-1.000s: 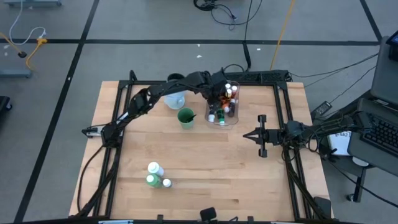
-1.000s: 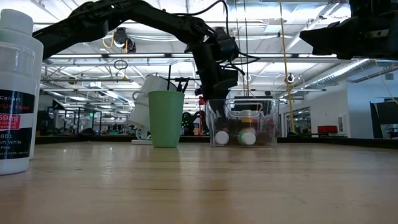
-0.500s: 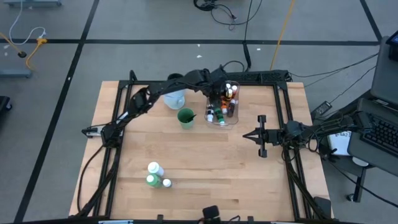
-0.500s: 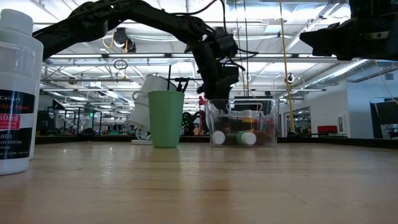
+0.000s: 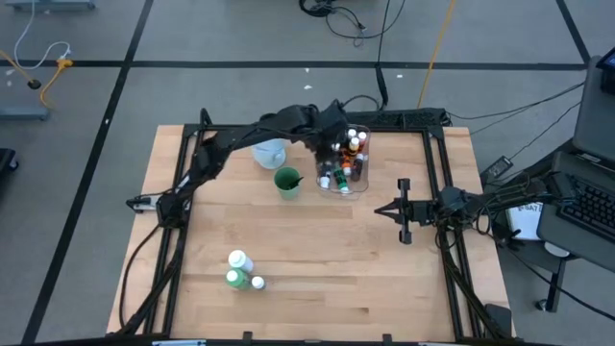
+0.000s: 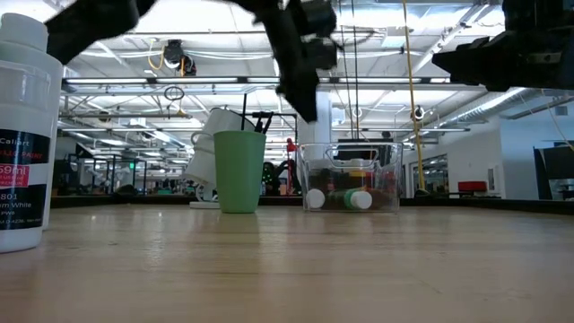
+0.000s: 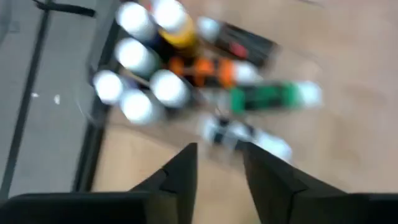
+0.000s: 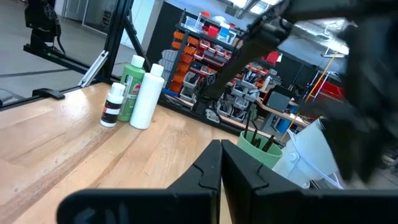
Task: Pick & Place Paint Supplies
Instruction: Put the white paint bottle into the transparent bin
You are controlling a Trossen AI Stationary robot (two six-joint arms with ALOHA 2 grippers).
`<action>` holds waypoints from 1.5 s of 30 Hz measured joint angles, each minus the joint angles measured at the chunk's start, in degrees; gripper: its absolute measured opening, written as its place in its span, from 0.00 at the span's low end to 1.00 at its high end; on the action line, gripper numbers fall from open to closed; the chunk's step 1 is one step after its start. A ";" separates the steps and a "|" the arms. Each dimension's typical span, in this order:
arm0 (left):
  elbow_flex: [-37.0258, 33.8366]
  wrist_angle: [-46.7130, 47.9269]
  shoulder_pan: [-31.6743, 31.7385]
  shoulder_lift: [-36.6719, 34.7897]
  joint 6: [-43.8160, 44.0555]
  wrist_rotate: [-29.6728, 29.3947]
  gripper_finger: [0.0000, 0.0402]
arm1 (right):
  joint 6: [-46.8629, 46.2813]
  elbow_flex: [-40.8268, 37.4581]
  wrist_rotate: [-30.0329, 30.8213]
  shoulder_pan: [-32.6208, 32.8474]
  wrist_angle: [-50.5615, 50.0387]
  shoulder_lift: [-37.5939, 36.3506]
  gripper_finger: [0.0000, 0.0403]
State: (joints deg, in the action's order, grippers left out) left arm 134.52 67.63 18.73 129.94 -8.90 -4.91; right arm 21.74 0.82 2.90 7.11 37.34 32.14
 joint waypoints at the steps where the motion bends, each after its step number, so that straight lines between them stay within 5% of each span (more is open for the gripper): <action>1: 0.00 2.41 -0.72 -1.83 -0.01 0.69 0.29 | -0.02 0.00 0.00 0.00 0.01 0.00 0.00; 6: 0.00 6.86 -3.52 -12.28 0.58 4.49 0.05 | -2.24 -0.01 0.00 -0.02 0.09 0.00 0.00; 12: -9.61 4.85 -5.02 -28.90 2.83 2.35 0.01 | -8.85 -0.01 0.01 -0.02 0.19 0.02 0.00; 17: -41.26 -18.15 -6.05 -50.11 4.97 2.82 0.01 | -13.52 -0.01 0.00 -0.02 -0.35 0.02 0.00; 23: -82.82 -54.49 -7.20 -73.36 8.12 12.48 0.01 | -15.30 0.00 0.02 -0.02 -0.61 0.04 0.00; 28: -102.64 -69.64 -7.73 -85.64 6.28 19.33 0.01 | -15.23 0.00 0.24 -0.02 -0.29 0.04 0.00; 36: -119.71 -84.32 -7.50 -99.70 5.46 19.41 0.01 | -15.49 -0.01 0.61 -0.01 1.55 0.04 0.00; 45: -125.66 -86.98 -7.59 -101.15 3.77 17.25 0.00 | -18.27 -0.01 4.57 -0.04 1.87 0.04 0.00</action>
State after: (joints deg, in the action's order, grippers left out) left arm 8.85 -19.34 11.14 28.79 -5.13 12.34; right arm 3.46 0.81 7.46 7.07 39.21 32.18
